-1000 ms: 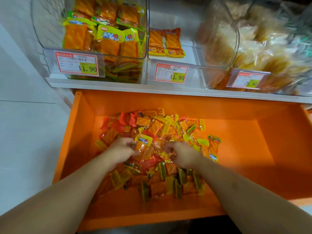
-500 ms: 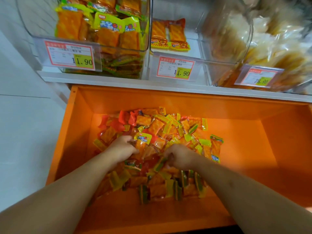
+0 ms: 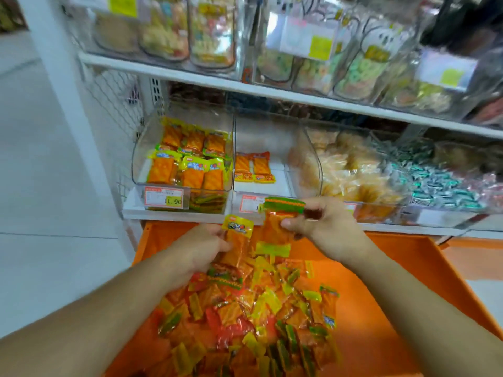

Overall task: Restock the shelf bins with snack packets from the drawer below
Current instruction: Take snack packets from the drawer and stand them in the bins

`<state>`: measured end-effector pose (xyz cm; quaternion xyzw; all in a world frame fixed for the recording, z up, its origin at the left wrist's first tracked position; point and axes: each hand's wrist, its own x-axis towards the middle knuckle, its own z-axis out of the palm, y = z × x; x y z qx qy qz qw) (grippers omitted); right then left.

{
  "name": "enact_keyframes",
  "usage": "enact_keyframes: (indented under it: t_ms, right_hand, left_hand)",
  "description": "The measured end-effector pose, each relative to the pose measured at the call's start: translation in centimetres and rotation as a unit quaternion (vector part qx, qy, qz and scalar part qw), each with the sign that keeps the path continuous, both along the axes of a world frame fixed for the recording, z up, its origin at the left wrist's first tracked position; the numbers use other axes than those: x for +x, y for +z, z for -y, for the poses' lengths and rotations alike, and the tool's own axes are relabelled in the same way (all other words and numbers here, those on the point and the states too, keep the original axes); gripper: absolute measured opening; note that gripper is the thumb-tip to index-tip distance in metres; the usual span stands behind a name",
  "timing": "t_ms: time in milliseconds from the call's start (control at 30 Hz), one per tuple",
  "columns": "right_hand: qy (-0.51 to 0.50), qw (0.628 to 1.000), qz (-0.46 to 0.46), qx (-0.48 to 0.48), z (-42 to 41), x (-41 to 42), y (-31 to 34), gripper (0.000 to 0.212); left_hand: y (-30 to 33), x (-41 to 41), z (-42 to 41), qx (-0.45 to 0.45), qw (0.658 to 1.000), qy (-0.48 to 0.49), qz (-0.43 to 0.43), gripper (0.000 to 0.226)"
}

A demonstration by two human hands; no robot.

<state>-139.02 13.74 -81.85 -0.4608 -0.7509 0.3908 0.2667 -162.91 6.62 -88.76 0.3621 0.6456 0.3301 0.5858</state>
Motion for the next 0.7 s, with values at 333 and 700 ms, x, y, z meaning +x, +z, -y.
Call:
enact_keyframes:
  t_ms: [333,700]
  right_hand:
    - [0.153,0.922,0.020,0.354,6.1,-3.3,2.3,0.059]
    - [0.010,0.990,-0.118,0.079,4.8,-5.6,3.0,0.046]
  left_hand:
    - [8.9,-1.2,4.0,0.111,0.966,0.069,0.222,0.038]
    - [10.0,-1.8,2.2,0.152,0.977,0.085,0.123,0.023]
